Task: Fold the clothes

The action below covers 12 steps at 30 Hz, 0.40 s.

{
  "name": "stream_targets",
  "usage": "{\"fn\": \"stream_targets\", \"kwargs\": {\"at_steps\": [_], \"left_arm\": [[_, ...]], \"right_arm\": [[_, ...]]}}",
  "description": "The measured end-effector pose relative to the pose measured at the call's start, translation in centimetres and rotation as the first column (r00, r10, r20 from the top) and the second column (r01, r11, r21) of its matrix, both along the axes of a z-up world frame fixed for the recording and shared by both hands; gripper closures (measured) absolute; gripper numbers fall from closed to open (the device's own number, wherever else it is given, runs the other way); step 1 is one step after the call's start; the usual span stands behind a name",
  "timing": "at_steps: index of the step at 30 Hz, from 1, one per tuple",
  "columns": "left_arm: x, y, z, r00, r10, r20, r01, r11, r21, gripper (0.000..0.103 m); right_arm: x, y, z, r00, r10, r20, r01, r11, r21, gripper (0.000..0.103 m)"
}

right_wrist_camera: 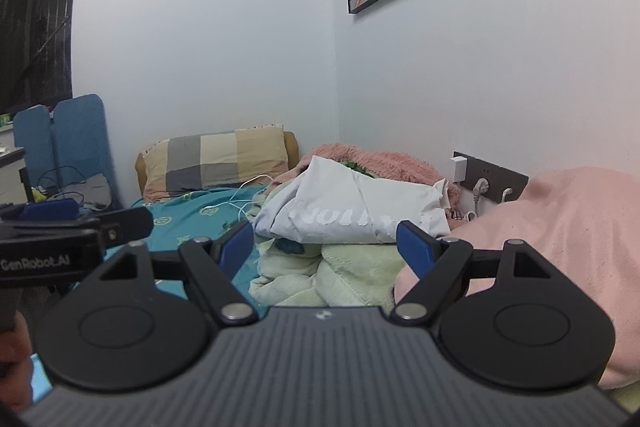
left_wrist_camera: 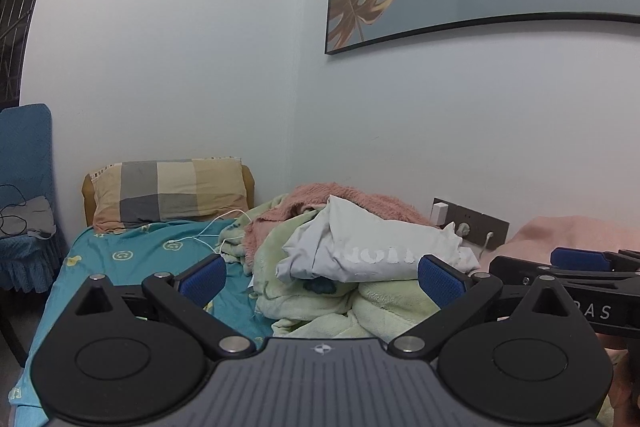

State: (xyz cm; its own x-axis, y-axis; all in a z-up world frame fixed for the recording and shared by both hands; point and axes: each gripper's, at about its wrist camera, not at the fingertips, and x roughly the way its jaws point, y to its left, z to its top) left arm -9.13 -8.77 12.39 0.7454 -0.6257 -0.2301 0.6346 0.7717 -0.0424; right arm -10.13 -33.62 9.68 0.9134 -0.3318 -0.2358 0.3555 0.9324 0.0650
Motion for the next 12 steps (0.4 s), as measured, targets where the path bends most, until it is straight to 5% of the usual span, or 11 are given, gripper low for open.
{"fn": "stream_targets", "kwargs": {"at_steps": [12], "left_arm": [[-0.5, 0.58, 0.52, 1.0, -0.015, 0.003, 0.015, 1.0, -0.009, 0.0]], "right_arm": [[-0.4, 0.64, 0.11, 1.0, -0.005, -0.004, 0.005, 1.0, 0.011, 0.023]]}}
